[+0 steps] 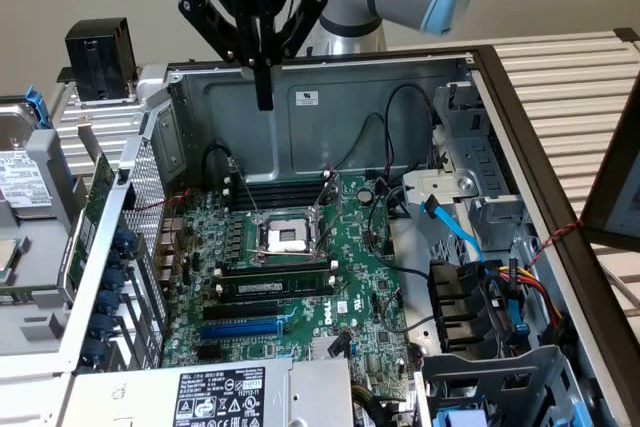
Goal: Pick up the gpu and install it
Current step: 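Reach for the gpu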
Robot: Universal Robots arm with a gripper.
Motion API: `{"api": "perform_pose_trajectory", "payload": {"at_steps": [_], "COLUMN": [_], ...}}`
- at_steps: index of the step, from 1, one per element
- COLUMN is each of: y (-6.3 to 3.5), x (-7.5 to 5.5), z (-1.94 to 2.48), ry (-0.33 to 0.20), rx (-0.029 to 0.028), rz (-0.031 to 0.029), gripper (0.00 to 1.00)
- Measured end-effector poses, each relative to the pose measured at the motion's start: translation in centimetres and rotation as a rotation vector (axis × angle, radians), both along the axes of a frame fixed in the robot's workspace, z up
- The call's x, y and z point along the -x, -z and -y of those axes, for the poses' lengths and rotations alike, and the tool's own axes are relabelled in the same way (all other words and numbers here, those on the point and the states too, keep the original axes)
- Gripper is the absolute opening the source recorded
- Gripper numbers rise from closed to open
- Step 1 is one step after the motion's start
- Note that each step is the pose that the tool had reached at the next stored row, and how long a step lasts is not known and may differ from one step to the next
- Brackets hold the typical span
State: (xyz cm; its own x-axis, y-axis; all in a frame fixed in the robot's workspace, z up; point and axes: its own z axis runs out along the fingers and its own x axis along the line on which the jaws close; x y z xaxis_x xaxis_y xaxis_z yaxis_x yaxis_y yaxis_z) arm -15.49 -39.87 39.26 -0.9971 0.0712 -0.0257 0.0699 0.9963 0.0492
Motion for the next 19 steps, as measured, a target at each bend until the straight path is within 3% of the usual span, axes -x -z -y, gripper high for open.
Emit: {"api": "perform_pose_trajectory", "payload": {"at_steps": [7, 12, 16, 19], "y": [0.02, 0.02, 0.02, 0.13], "x": [3.2, 5.2, 6.1, 7.1], "z": [0.00, 0.00, 0.00, -0.02], "ry": [0.000, 0.001, 0.001, 0.001], "rx": [-0.0035, -0.0104, -0.0129, -0.0128], "rz": [0.0000, -0.0019, -0.0233, -0.0272], "gripper": [0.11, 0.11, 0.11, 0.11]}}
